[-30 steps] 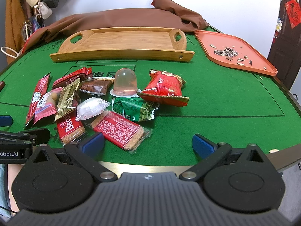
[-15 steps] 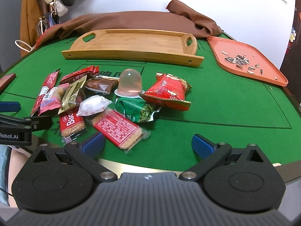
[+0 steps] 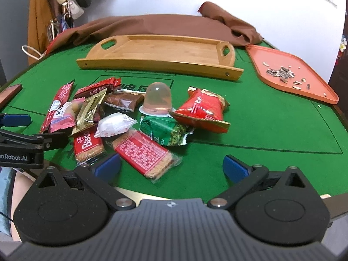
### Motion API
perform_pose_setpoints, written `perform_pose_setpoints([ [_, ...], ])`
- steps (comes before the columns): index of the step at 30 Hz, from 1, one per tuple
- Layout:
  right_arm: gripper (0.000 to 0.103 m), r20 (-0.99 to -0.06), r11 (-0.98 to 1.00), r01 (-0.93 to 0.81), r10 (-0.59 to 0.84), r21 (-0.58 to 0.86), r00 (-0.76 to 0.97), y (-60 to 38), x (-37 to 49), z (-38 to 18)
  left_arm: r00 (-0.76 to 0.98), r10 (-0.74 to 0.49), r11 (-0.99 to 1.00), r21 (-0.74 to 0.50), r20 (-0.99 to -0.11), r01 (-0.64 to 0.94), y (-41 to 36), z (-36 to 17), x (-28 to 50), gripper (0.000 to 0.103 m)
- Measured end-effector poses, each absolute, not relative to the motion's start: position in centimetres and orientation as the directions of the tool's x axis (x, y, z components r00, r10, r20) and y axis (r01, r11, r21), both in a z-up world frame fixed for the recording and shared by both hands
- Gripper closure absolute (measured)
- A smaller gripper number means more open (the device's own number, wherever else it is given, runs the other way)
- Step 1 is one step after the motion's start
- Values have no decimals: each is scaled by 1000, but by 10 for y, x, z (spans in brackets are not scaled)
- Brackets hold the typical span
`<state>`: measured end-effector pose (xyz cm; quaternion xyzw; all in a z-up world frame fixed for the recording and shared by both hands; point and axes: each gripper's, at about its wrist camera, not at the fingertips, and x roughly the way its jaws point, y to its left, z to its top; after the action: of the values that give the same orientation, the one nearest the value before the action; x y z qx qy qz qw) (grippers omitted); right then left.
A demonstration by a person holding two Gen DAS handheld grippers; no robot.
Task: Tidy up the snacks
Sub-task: 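Lower the left tool onto the pink candy wrapper while the right tool approaches the green packet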
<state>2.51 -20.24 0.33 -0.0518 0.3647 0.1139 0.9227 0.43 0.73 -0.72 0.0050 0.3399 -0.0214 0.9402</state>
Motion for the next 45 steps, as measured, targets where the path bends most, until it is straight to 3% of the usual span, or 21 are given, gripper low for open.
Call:
perform_pose_setpoints([
  [8,12,-680,958,-287,203,-12,705,-192,27,6,768,-106,994,-49,-632,97,5,3,7,30],
  [15,34,-684,949,-315,226,-7,694,-186,27,11,778,-136,991,-89,-614,103,11,17,3,57],
  [24,36,-690,950,-311,242,26,682,-189,32,13,799,-87,995,-94,-594,38,28,29,0,55],
  [29,40,-694,953,-297,254,61,674,-195,35,16,805,-123,992,-91,-580,86,21,31,2,55],
  [32,41,-690,960,-273,240,64,683,-199,34,18,815,-136,991,-85,-563,107,15,33,3,47],
  [35,41,-679,965,-252,233,72,696,-204,35,21,819,-113,993,-45,-563,106,8,30,12,46],
  [45,40,-671,974,-217,204,66,713,-199,52,17,774,-196,980,-94,-602,175,0,20,16,63],
])
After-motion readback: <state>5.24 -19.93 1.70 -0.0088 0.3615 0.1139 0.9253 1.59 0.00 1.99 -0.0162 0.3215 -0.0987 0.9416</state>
